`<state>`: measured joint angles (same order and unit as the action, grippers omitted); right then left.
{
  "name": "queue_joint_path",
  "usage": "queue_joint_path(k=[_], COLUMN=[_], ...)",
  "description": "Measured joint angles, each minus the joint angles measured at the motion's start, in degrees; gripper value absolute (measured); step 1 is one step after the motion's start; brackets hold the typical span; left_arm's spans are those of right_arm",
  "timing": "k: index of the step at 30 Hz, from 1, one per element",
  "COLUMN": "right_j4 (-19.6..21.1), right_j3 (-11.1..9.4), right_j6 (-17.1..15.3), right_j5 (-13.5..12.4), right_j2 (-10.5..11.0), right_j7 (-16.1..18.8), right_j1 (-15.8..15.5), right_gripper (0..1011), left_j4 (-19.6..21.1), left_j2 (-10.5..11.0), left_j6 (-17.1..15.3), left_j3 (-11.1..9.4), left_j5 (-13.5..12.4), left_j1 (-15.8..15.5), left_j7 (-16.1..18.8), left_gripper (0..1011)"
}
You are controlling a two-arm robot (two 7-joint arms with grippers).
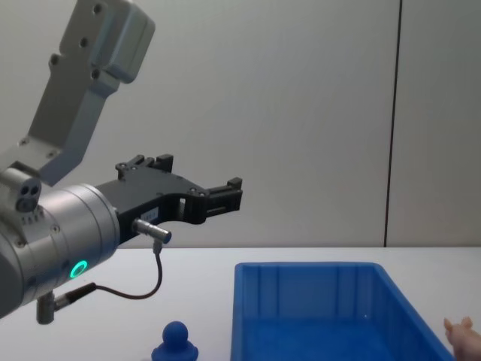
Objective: Pick up the two dolls from the table and place them into the box.
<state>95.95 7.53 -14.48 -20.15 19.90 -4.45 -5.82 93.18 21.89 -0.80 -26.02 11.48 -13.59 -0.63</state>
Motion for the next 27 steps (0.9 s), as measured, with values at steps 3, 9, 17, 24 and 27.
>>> queue_joint_path(k=[3,9,17,24,27], right_j4=[0.70,2.56,4.20,4.37,3.95], right_j3=[0.14,0.47,1.25,2.47,3.10], right_j6=[0.93,2.52,3.26,2.85,2.29], right_j5=[0.65,1.63,2.23,2.66,2.87], right_j2=[-0.14,-0.43,-1.31,-2.75,-3.52], right_j7=[0.79,3.14,7.20,11.65,13.77], right_j1=[0.27,1.00,2.71,4.86,5.89], right_gripper=[286,286,284,286,286], left_j4=[0.00,0.00,0.00,0.00,0.00], left_j2=[0.00,0.00,0.00,0.00,0.00], left_j6=[0.00,0.00,0.00,0.00,0.00], left_j3=[0.00,0.00,0.00,0.00,0.00], left_j5=[0.00,0.00,0.00,0.00,0.00], left_j1=[0.00,0.00,0.00,0.00,0.00], left_j7=[0.00,0.00,0.00,0.00,0.00], left_gripper=[1001,1001,1001,1001,1001])
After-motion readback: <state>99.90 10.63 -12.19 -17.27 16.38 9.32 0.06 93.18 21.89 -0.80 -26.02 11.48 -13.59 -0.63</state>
